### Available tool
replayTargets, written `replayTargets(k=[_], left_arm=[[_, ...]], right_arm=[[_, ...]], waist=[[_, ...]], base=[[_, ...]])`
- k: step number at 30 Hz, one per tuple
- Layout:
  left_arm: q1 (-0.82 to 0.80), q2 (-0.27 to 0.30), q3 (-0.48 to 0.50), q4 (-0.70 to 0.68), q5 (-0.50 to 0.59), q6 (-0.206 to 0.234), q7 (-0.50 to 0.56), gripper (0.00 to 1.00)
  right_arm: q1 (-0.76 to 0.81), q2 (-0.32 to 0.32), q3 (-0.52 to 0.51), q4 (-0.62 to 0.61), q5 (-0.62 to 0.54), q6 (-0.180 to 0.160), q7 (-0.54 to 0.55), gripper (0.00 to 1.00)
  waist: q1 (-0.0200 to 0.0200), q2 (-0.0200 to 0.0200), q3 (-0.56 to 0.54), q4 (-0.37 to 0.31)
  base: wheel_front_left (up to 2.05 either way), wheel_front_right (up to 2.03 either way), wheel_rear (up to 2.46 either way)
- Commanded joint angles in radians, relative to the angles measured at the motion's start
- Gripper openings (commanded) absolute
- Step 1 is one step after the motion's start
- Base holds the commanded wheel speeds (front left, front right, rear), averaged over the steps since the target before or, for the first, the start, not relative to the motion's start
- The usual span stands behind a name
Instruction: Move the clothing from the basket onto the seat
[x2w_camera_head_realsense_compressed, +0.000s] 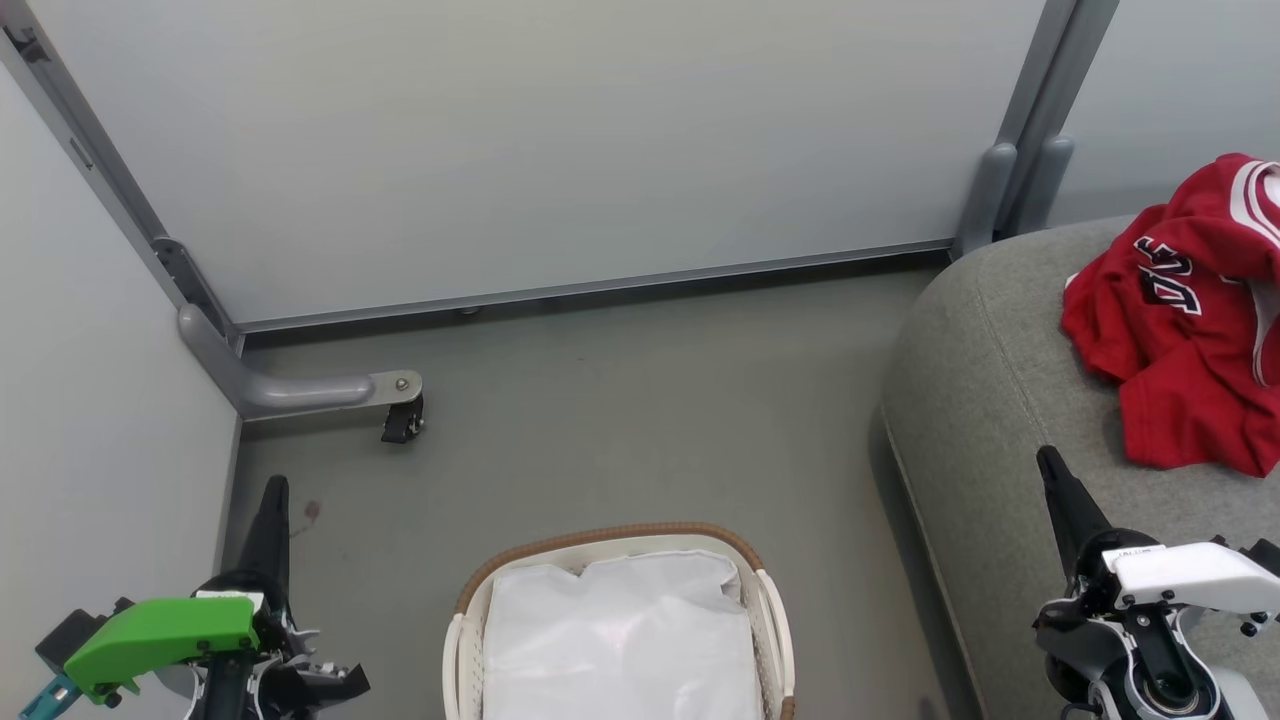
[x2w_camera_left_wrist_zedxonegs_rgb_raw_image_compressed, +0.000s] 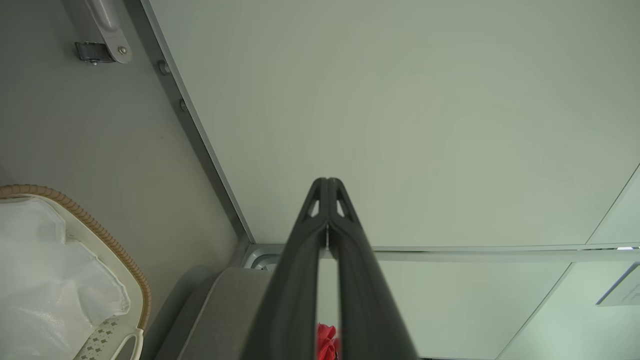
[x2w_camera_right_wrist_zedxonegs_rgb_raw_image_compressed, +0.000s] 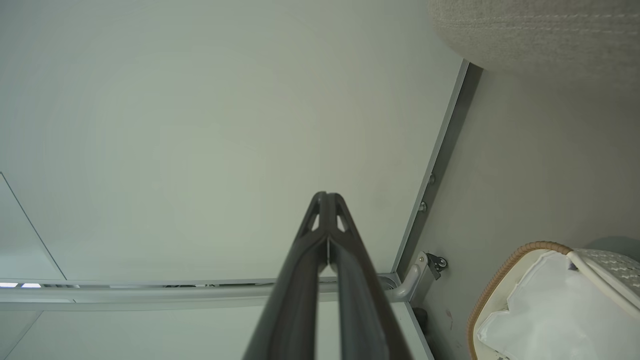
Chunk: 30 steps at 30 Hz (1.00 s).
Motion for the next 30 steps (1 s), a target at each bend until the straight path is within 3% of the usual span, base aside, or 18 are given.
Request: replayTargets(k=[1, 10, 30], left_arm=[[-0.018, 0.004, 0.008, -0.008, -0.016, -0.006, 0.007, 0.0], [-0.019, 0.004, 0.017, -0.014, -0.067, -0.01, 0.022, 0.0], [-0.017, 0.004, 0.016, -0.012, -0.065, -0.01, 0.022, 0.0]], right_arm=[[0.009, -0.006, -0.004, -0.007, 0.02, -0.001, 0.006, 0.0], [0.012, -0.007, -0.008, -0.013, 0.079, -0.001, 0.02, 0.0], [0.012, -0.007, -0.008, -0.013, 0.076, -0.001, 0.021, 0.0]], waist=[[0.0, -0.0001, 0.0, 0.0], [0.0, -0.0001, -0.002, -0.002], [0.0, -0.0001, -0.002, -0.002]], base=[[0.0, 0.0, 0.0], [0.0, 0.0, 0.0], [0.0, 0.0, 0.0]])
